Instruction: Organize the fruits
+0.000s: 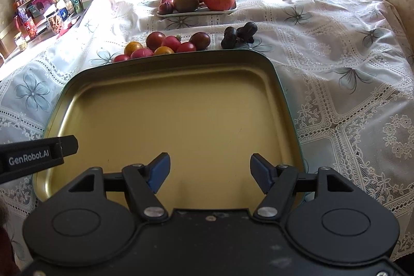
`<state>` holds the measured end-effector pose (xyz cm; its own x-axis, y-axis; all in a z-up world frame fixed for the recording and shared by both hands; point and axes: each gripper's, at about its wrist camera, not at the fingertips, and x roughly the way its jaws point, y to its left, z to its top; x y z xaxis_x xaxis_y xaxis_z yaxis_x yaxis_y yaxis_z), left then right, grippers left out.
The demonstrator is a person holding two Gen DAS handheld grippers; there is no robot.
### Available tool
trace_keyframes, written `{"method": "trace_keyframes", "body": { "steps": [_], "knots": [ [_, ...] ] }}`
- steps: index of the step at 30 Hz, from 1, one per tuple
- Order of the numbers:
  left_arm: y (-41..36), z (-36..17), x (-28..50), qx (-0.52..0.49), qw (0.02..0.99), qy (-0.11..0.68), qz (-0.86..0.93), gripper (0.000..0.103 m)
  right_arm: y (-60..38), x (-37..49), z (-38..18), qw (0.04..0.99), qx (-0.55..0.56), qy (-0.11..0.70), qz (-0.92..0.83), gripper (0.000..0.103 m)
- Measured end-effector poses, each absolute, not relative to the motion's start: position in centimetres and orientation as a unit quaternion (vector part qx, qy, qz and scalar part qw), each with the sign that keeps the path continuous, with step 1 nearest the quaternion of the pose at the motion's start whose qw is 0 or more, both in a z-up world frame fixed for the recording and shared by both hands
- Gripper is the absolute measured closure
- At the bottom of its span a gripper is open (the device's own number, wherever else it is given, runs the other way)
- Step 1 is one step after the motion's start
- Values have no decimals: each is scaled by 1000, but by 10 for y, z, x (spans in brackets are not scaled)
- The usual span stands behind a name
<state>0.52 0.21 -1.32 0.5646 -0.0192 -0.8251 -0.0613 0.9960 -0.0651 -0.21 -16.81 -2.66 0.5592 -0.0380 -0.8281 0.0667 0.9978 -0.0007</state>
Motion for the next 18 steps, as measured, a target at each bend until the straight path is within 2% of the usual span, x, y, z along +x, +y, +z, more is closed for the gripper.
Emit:
{"method": "trace_keyframes", "body": {
  "steps": [18],
  "knots": [
    [1, -15, 7, -39, 879, 475, 9, 49, -161, 3, -27, 869, -6, 494, -26, 26]
  ]
}}
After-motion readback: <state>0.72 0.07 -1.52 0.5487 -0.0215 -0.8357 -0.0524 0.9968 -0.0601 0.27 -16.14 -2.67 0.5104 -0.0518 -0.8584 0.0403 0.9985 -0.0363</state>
